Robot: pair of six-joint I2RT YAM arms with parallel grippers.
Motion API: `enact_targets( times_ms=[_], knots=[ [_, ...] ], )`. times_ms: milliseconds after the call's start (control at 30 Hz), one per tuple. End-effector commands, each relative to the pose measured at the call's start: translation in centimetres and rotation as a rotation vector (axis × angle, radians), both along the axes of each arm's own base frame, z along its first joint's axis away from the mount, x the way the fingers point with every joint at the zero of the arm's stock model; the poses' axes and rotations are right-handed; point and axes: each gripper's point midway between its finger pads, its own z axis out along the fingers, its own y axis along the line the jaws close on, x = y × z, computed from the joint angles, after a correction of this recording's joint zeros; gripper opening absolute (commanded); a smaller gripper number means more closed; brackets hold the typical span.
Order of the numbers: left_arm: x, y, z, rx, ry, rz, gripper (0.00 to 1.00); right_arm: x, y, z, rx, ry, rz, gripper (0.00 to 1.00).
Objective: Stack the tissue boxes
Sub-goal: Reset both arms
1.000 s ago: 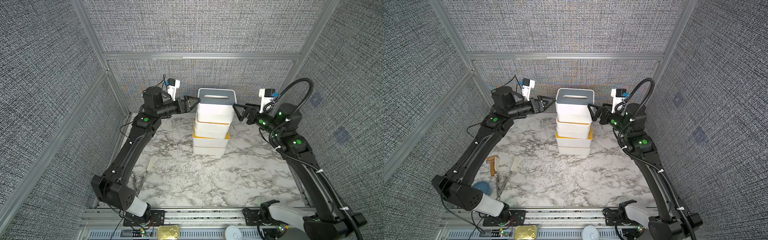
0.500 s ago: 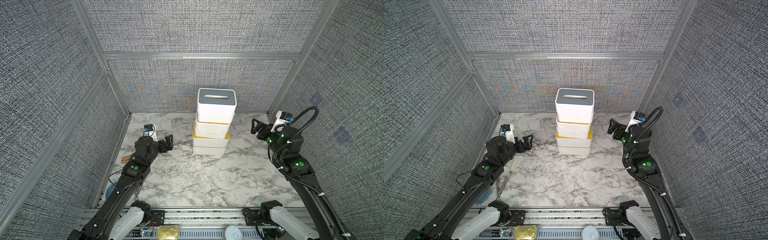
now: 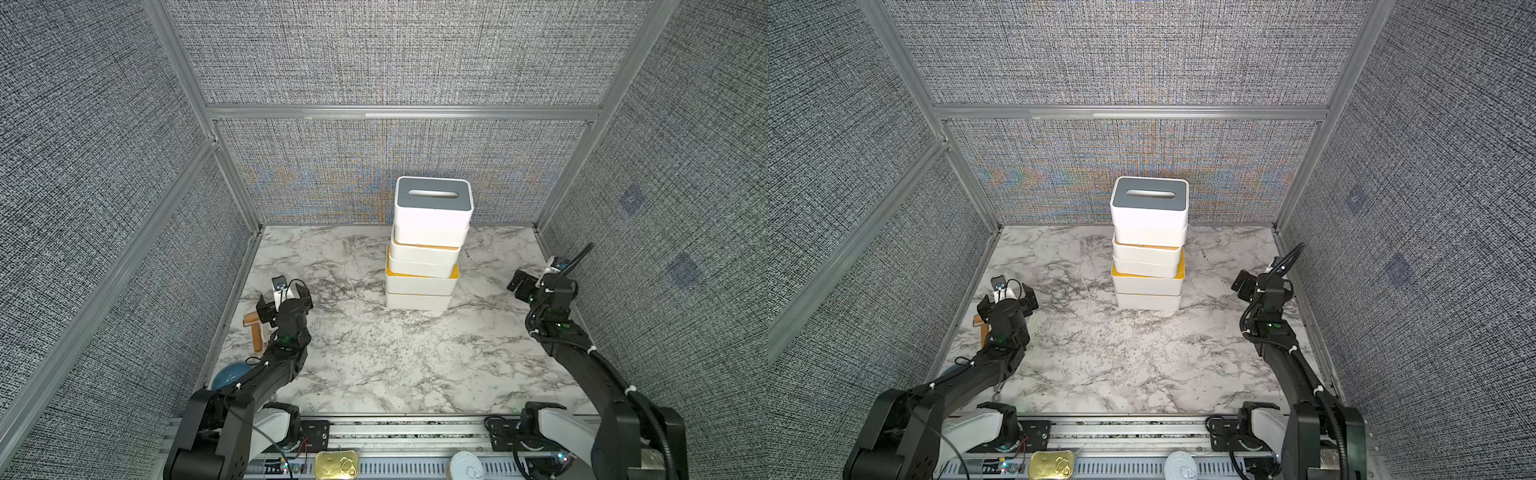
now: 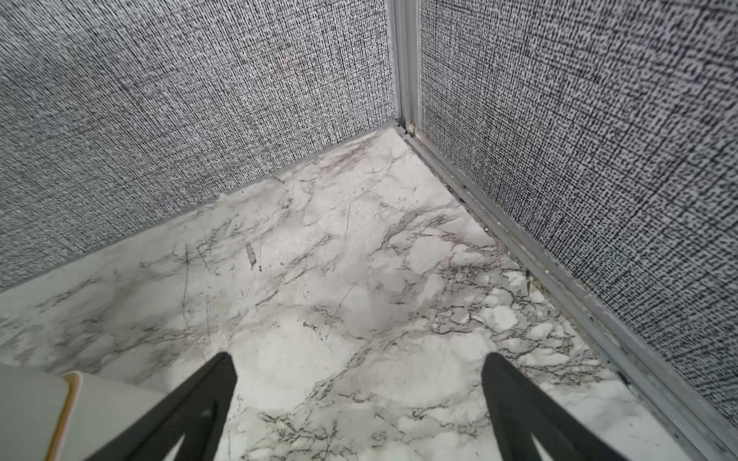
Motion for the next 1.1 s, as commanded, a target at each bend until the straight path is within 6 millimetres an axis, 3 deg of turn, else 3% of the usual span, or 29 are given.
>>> enact_targets(
  times_ms=[0,100,133,233,533,733,867,933,1067],
  knots=[
    [0.2,1.2,1.5,-0.006,-0.136,0.012,0.99,1.0,-0.9,0.5,-0.034,-0.060,-0.018,0.99],
    [0.5,1.5,-0.3,-0.055,-0.162,0.020,0.99,0.9,-0.9,-1.3,-0.082,-0.035,0.001,0.99],
    [1.1,1.2,0.0,-0.011,-0.170,-0.003,0.99,0.7,-1.0,-1.5,-0.105,-0.046,-0.004,0.99],
    [3.6,-0.6,-1.9,-0.039,-0.011,-0.093,0.99,-0.2,-1.4,-1.8,-0.160,-0.129,-0.022,0.99],
    [2.8,-1.4,-1.1,-0.004,-0.094,-0.165,0.99,-0.1,-0.9,-3.7,-0.177,-0.049,0.036,0.99],
    [2.9,-1.4,-1.1,-0.004,-0.093,-0.165,0.99,0.1,1.0,-5.8,-0.169,-0.037,0.158,0.99],
    [2.2,-1.5,-0.7,0.005,-0.126,-0.179,0.96,0.3,2.6,-5.7,-0.159,-0.060,0.253,0.99],
    [1.2,-1.9,-0.2,0.010,-0.168,-0.211,0.99,0.2,2.9,-5.4,-0.152,-0.092,0.260,0.99],
    [1.0,-2.1,-0.3,0.008,-0.180,-0.229,0.99,-0.8,4.2,-6.6,-0.199,-0.175,0.327,0.99]
  ],
)
